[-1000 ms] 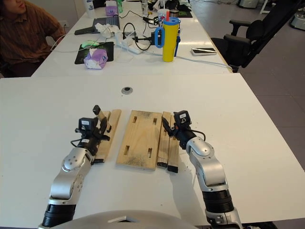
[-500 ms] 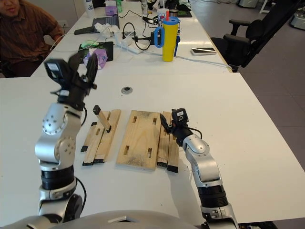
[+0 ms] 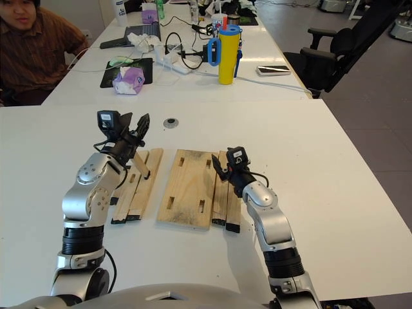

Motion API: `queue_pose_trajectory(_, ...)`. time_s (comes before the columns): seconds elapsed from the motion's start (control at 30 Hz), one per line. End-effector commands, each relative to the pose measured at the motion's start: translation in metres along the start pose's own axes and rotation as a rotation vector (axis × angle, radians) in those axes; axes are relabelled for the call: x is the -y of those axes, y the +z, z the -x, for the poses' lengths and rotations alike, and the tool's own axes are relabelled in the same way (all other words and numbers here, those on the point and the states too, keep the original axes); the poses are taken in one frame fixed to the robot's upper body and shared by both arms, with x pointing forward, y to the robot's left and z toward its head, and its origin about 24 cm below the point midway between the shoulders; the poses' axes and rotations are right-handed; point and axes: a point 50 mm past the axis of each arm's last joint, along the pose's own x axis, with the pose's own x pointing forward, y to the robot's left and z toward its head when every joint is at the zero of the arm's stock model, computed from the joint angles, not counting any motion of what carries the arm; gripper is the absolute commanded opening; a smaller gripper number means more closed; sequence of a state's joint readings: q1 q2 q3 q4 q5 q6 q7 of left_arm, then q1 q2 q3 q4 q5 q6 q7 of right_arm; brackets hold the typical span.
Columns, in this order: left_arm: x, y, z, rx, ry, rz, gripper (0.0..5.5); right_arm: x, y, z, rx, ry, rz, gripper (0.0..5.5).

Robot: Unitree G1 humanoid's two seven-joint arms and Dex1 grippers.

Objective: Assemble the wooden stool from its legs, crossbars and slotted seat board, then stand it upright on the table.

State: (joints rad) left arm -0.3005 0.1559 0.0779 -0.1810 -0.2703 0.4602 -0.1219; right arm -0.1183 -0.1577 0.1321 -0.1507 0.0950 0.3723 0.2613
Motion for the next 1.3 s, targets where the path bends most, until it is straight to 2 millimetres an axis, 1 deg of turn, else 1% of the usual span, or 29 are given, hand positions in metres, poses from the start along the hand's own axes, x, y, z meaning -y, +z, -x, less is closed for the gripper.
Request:
queue_pose_trajectory(0.03,-0.003,0.011,0.003,0.060,0.035,-0.026,2.65,-0.002,0.003,-0.004,0.012,0.006,0.003,2.94)
queue_pose_trajectory(0.1,-0.002,0.030,0.009,0.172,0.049,-0.047,2.65,-0.001,0.002,-0.003,0.010,0.000,0.001,2.94)
queue_pose_trajectory(0.17,-0.002,0.036,0.013,0.221,0.055,-0.063,2.65,0.000,0.001,-0.002,0.009,-0.007,-0.003,2.94)
queue_pose_trajectory(0.2,-0.002,0.030,0.013,0.196,0.059,-0.060,2.65,-0.001,0.001,-0.002,0.008,-0.006,-0.003,2.94)
queue_pose_trajectory(0.27,-0.005,0.011,0.014,0.113,0.078,-0.045,2.65,-0.003,0.000,-0.002,0.006,0.003,-0.002,2.94)
queue_pose_trajectory(0.33,-0.003,-0.020,0.011,-0.081,0.048,-0.057,2.65,-0.004,-0.001,-0.003,0.005,0.008,0.001,2.94)
queue_pose_trajectory(0.37,-0.003,-0.036,0.012,-0.168,0.043,-0.031,2.65,-0.004,-0.001,-0.003,0.004,0.006,0.002,2.94)
queue_pose_trajectory(0.43,-0.003,-0.058,0.017,-0.294,0.028,-0.036,2.65,-0.005,-0.001,-0.004,0.000,0.009,0.006,2.94)
queue_pose_trajectory(0.5,-0.006,-0.056,0.017,-0.284,0.046,-0.014,2.65,-0.004,-0.001,-0.005,-0.002,0.012,0.009,2.94)
queue_pose_trajectory(0.6,-0.009,-0.013,0.009,-0.019,0.070,0.019,2.65,-0.003,-0.001,-0.005,-0.002,0.005,0.007,2.94)
queue_pose_trajectory(0.67,-0.008,0.015,0.013,0.151,0.058,0.010,2.65,-0.003,-0.003,-0.005,-0.004,0.001,0.004,2.94)
queue_pose_trajectory(0.73,-0.006,0.029,0.022,0.241,0.043,-0.013,2.65,-0.003,-0.004,-0.003,-0.007,-0.005,0.000,2.94)
queue_pose_trajectory(0.77,-0.005,0.032,0.028,0.259,0.040,-0.016,2.65,-0.003,-0.005,-0.002,-0.009,-0.007,-0.002,2.94)
queue_pose_trajectory(0.83,-0.002,0.026,0.042,0.229,0.031,-0.012,2.65,-0.002,-0.006,-0.001,-0.012,-0.010,-0.004,2.94)
queue_pose_trajectory(0.9,0.000,0.014,0.055,0.162,0.019,-0.002,2.65,-0.002,-0.007,0.000,-0.013,-0.013,-0.007,2.94)
queue_pose_trajectory(1.0,0.002,-0.001,0.067,0.075,0.006,0.009,2.65,-0.003,-0.008,0.001,-0.016,-0.011,-0.009,2.94)
queue_pose_trajectory(1.27,0.005,-0.030,0.072,-0.079,0.048,0.024,2.65,-0.005,-0.007,0.001,-0.026,0.018,-0.001,2.94)
queue_pose_trajectory(1.3,0.005,-0.033,0.074,-0.092,0.061,0.022,2.48,-0.005,-0.007,0.001,-0.028,0.025,0.003,2.94)
